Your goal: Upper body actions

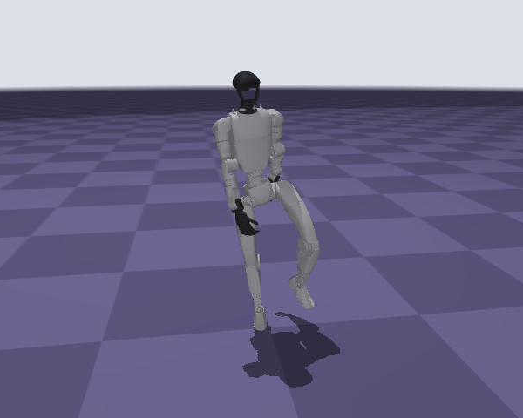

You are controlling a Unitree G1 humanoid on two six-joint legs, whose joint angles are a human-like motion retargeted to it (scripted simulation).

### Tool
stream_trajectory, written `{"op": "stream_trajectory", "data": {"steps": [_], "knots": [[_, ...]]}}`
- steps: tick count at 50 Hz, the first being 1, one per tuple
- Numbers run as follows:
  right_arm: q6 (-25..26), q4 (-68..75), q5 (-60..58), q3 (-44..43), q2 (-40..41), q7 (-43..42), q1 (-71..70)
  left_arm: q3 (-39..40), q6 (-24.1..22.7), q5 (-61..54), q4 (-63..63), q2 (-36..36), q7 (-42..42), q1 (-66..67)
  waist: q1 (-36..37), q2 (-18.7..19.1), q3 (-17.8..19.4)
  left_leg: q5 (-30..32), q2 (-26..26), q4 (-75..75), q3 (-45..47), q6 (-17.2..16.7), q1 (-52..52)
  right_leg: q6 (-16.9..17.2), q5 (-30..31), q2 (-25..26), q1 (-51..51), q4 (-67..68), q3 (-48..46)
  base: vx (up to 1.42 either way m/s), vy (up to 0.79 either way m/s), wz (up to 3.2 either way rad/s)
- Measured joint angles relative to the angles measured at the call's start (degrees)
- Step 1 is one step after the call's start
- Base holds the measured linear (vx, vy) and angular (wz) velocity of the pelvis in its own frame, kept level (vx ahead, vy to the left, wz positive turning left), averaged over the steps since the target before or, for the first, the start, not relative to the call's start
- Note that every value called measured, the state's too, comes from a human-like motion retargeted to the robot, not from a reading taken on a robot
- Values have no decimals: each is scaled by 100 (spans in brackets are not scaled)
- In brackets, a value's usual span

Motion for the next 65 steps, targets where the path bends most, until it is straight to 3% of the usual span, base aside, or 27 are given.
{"op": "stream_trajectory", "data": {"steps": [5,8,12,15,17,18,20,22,24,27,32,37,43,45,49,53,56,60,65], "knots": [[-277,-164,-102,250,67,153,-326,140,-155,42,-123,-72,10,264,10,72,-254,-149,-102,236,-40,-180,-238,1,-20,-36,-53,-12,18,7,5,9],[-279,-25,-352,383,50,-39,-353,244,-126,-113,-167,-14,120,193,5,90,-344,-207,-325,-408,-162,-161,189,35,-51,-60,-13,-9,-26,10,4,22],[-244,181,-618,397,30,-144,-124,329,-198,-370,-329,53,239,61,-70,139,-417,-164,-825,-2226,-677,-143,1256,109,-122,-34,110,0,-109,14,4,20],[-65,421,-846,330,34,-233,115,364,-312,-512,-471,78,457,10,-53,334,-504,28,-866,-4077,-857,-52,2294,137,-207,206,148,59,-30,19,10,-23],[146,725,-1078,288,-6,-226,283,346,-482,-599,-554,113,779,-13,-131,653,-613,-1109,-715,-5209,-610,-99,3150,176,-266,553,159,137,60,32,14,-35],[288,788,-1187,312,-40,-189,393,330,-563,-620,-570,107,921,-7,-152,815,-587,-1476,-477,-5539,-31,48,3505,206,-268,694,250,154,133,38,13,-42],[647,809,-1316,409,-103,-116,630,299,-622,-593,-603,104,1015,-1,-296,1019,-631,-1598,-623,-6121,-505,419,3759,256,-282,841,355,159,136,35,17,-10],[943,809,-1335,565,-109,-149,755,359,-589,-471,-688,137,913,-131,-657,1118,-827,-1376,-507,-6503,-224,426,3735,326,-300,851,190,175,-37,8,13,57],[872,809,-1309,575,-131,-208,787,334,-635,-385,-797,208,861,-262,-786,1119,-837,-1405,-447,-6497,-6,396,3651,394,-277,787,115,184,-123,-1,10,48],[653,809,-1329,552,-147,-144,808,159,-693,-287,-939,403,876,-482,-687,963,-701,-1548,-671,-6239,-671,521,3473,419,-179,653,154,151,-155,8,4,-10],[390,607,-1399,637,-109,-178,923,89,-678,-90,-1003,585,1044,-634,-307,729,-622,-1690,-795,-6236,-379,579,3649,436,-94,528,183,184,-21,14,13,-45],[239,-113,-1555,623,-58,-190,1396,-139,-467,-225,-525,688,913,-801,-371,672,-685,-1773,-893,-6314,-382,720,3782,579,-131,506,197,389,146,20,12,-11],[-64,-432,-2024,481,-112,-1095,2015,-893,-225,-212,70,751,909,-1275,-404,652,-551,-1895,-817,-6267,-447,808,3896,772,-117,498,98,1132,213,13,13,-12],[14,-297,-2161,342,-126,-1651,2233,-1332,-106,-232,179,689,1102,-1590,-265,703,-374,-1931,-661,-6298,-254,844,4033,873,256,457,-121,1906,275,6,15,-72],[183,149,-2144,1,-260,-1978,2461,-1370,13,-852,114,396,1207,-2220,-193,930,-107,-1982,-284,-6319,133,903,4108,855,941,385,-1265,4072,663,-6,11,-70],[511,620,-1602,-210,-514,-1825,2678,-794,-216,-1564,-380,114,1280,-2966,-607,1053,173,-1942,-65,-6299,226,1007,4049,494,547,177,-2445,6290,649,-14,9,-7],[680,809,-1250,-458,-627,-1649,2927,-711,-513,-1522,-791,43,1355,-3403,-874,1074,286,-1912,28,-6248,184,1053,3972,444,394,115,-3037,7175,679,-6,5,26],[964,809,-782,-702,-710,-1630,3462,-803,-859,-1189,-957,104,1486,-3929,-929,1062,204,-1892,76,-6221,207,1083,3847,503,468,214,-3596,7547,774,0,0,0],[1263,809,-697,-731,-726,-1657,3630,-748,-886,-1210,-887,102,1559,-4065,-822,983,171,-1913,57,-6247,309,1041,3919,452,513,247,-3226,6762,618,3,-5,-26]]}}
